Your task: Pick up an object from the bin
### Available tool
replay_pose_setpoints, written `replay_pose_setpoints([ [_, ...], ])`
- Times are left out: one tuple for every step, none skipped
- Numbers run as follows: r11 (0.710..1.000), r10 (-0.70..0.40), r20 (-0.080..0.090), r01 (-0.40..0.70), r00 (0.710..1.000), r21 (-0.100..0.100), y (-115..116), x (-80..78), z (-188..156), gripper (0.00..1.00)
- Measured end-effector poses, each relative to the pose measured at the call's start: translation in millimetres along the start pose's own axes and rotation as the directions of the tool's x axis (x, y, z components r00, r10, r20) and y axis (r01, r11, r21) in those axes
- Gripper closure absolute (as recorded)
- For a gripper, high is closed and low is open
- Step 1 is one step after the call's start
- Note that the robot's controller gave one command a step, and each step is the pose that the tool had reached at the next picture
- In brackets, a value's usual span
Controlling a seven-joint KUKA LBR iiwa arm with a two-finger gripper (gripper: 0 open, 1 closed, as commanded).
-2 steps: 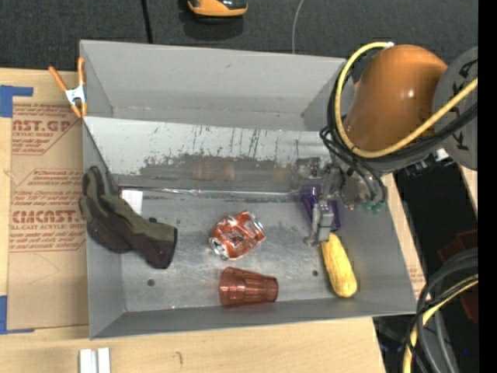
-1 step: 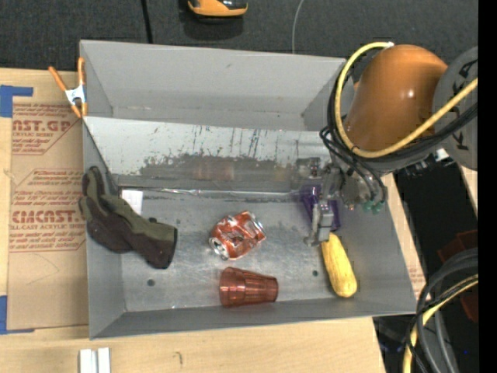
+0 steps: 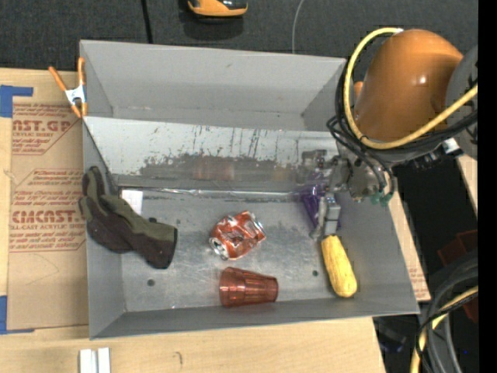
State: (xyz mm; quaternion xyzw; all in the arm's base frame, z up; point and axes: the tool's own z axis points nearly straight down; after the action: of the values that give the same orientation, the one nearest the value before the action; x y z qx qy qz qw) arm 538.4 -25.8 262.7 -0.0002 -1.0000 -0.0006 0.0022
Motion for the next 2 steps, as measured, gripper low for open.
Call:
replay_pose_setpoints([
  [1.0, -0.001, 0.025, 0.001, 1.0, 0.002, 14, -1.7, 2, 0.0],
  [0.989, -0.15, 0.01, 0.15, 0.989, 0.003, 22, 0.4, 82, 0.0],
])
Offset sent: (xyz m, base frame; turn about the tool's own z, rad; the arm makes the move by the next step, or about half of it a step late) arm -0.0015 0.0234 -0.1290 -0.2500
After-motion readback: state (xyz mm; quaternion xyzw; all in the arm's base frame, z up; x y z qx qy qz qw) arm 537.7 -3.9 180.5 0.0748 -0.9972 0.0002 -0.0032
